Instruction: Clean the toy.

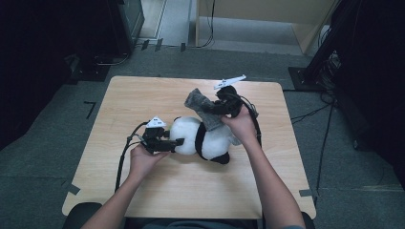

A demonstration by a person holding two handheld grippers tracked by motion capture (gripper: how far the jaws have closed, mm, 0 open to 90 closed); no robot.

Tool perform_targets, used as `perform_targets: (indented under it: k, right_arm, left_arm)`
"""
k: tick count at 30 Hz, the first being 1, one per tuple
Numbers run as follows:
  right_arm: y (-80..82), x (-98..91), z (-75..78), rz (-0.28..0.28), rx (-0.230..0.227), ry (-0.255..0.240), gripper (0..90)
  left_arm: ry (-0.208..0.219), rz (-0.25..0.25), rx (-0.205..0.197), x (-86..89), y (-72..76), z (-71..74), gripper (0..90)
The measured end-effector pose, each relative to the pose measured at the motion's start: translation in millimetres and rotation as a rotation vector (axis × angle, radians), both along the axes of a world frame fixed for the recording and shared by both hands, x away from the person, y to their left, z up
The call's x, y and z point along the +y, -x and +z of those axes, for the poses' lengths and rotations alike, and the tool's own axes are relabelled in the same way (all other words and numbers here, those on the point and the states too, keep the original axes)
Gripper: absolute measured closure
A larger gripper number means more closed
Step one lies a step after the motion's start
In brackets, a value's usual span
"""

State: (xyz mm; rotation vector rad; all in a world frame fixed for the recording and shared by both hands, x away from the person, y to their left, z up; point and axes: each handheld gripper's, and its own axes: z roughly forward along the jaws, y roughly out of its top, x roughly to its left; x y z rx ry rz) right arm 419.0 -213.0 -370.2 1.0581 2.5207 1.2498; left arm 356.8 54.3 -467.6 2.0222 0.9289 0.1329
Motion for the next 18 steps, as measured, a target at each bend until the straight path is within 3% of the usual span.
perform_targets:
  k: [8,12,15,18]
  right_arm:
    - [-2.6,41.0,-8.0,0.071,0.018,0.008,78.3]
    - [-4.6,55.1,-18.1,0.091,0.051,0.034,78.3]
    - [-5.7,58.6,-26.3,0.092,0.070,0.059,78.2]
    - [-6.7,55.5,-29.7,0.087,0.081,0.049,78.1]
  left_arm:
    - [0.000,0.003,0.002,0.1,-0.8,-1.0,34.0]
    - [-0.004,0.006,0.007,0.4,-1.3,-1.5,30.7]
    - [-0.003,0.011,0.010,0.4,-1.5,-1.9,29.8]
    - [0.000,0.013,0.009,0.4,-1.8,-2.2,29.7]
